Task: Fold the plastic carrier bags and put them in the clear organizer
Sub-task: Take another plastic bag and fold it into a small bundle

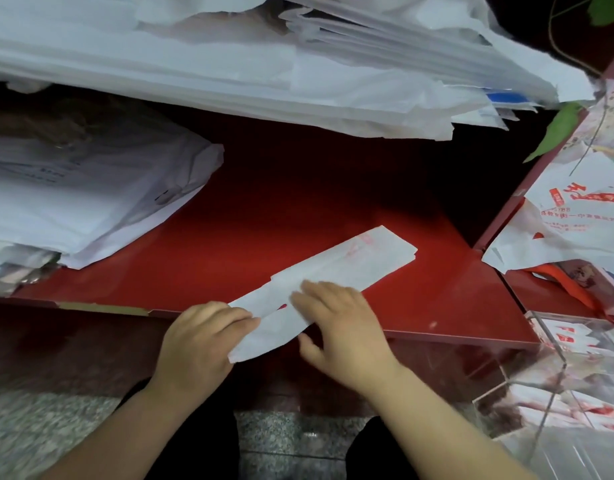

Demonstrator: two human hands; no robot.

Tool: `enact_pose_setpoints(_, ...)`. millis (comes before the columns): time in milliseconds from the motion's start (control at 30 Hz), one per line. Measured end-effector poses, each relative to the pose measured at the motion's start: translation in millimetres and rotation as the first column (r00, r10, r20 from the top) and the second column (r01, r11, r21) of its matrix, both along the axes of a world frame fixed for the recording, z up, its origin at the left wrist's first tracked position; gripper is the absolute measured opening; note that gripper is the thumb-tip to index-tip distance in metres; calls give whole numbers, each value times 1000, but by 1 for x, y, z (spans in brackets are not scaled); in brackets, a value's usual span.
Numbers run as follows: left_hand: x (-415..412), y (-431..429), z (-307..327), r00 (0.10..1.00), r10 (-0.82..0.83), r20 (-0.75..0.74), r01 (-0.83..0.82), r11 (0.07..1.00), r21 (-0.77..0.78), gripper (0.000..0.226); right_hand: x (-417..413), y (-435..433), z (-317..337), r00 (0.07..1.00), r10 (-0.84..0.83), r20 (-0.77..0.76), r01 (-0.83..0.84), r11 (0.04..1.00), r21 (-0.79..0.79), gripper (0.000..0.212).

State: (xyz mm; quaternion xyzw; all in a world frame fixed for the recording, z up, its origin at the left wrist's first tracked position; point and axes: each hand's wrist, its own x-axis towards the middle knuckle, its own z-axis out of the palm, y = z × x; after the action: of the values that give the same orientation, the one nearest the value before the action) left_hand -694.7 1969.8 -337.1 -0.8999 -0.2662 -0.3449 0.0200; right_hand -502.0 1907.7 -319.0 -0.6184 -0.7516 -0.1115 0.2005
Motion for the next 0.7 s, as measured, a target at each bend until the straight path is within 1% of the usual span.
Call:
enact_pose_setpoints(33,2,-2,0,999,-39,-6,39,999,8,37,-3,-2,-7,1000,26,-9,-25,1000,5,37)
enact_pose_setpoints(100,3,-8,0,990,-134,-31,135,991,7,32,0,-5,-18,1000,2,-7,-2,1000,4,46)
enact_pose_setpoints(133,2,-12,2,983,-182,-29,181,983,-17,28,5,-6,-21,999,0,-37,1,1000,17,48)
enact_pose_setpoints(200,-2,-18,8,968,-249,23,250,964,-86,25,15,-10,-23,995,20,-94,-14,997,70,40)
enact_pose_setpoints(267,-6,-19,18,953,-295,65,302,938,-169,29,22,-15,-24,985,65,-162,-48,993,104,21)
enact_pose_setpoints(300,-6,-17,25,947,-312,75,321,922,-218,31,27,-18,-25,977,76,-198,-51,990,129,16)
enact_pose_setpoints(367,-1,-4,38,943,-323,76,331,895,-299,35,36,-23,-27,947,97,-306,-56,989,138,18)
enact_pose_setpoints(433,13,10,43,957,-289,21,279,901,-331,38,44,-29,-29,889,111,-443,-59,990,130,18)
enact_pose_setpoints(500,31,18,39,964,-257,-61,227,925,-306,41,48,-35,-29,825,113,-554,-73,993,94,27)
enact_pose_setpoints(533,41,19,38,957,-270,-111,226,926,-303,40,50,-38,-29,798,99,-594,-74,995,66,25)
enact_pose_setpoints(600,60,17,34,922,-329,-206,236,896,-377,39,55,-45,-29,757,62,-650,-63,998,21,22)
enact_pose_setpoints(667,72,19,24,872,-382,-306,230,872,-431,48,61,-51,-28,715,19,-699,-50,998,-25,20)
enact_pose_setpoints(700,75,18,21,852,-392,-347,227,874,-430,50,63,-53,-26,707,6,-707,-47,998,-39,21)
